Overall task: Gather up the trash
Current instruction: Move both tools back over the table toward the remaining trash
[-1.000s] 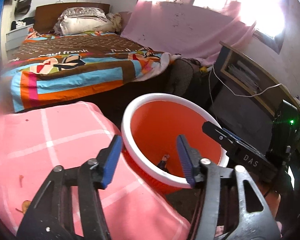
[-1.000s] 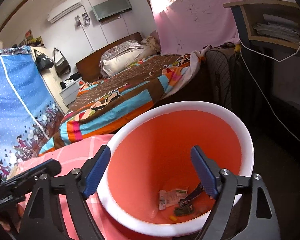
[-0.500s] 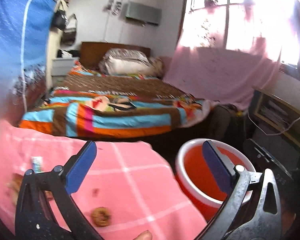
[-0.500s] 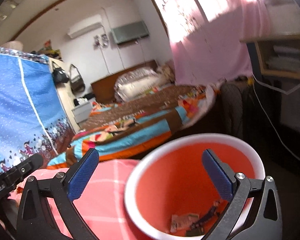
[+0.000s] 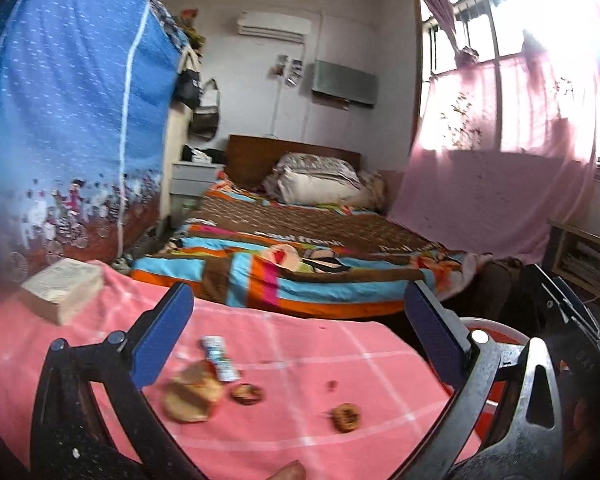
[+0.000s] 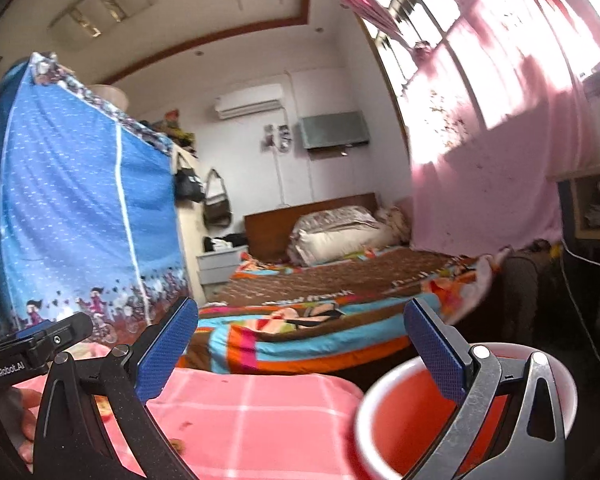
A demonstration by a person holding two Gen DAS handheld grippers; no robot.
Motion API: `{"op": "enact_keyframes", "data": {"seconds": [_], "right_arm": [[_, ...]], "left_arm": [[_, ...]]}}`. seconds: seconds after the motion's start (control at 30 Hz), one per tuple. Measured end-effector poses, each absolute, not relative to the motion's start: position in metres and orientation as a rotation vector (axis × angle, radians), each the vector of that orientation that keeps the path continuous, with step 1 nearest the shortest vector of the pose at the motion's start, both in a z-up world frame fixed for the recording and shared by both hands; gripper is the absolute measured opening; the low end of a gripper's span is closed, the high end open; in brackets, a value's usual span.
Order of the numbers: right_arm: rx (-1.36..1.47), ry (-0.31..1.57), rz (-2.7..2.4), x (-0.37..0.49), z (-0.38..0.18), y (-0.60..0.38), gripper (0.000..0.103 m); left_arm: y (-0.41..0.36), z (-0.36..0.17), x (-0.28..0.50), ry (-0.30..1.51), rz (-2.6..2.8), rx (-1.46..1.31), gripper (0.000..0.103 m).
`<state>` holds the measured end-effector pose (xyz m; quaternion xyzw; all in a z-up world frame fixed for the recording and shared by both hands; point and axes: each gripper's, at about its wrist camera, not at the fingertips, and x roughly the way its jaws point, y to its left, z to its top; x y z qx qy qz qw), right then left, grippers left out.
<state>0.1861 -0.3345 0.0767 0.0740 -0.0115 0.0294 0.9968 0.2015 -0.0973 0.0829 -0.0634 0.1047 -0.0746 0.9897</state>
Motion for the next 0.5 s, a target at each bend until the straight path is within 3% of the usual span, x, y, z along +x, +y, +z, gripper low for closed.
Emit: {"op": "enact_keyframes", "data": {"seconds": [0.5], "right_arm": [[0.021, -0.122, 0.183, 0.173, 0.072, -0.268, 0.103]], "left_arm": [[-0.016, 0.074, 0.172, 0.187, -0.010, -0.141, 0.103]]}}
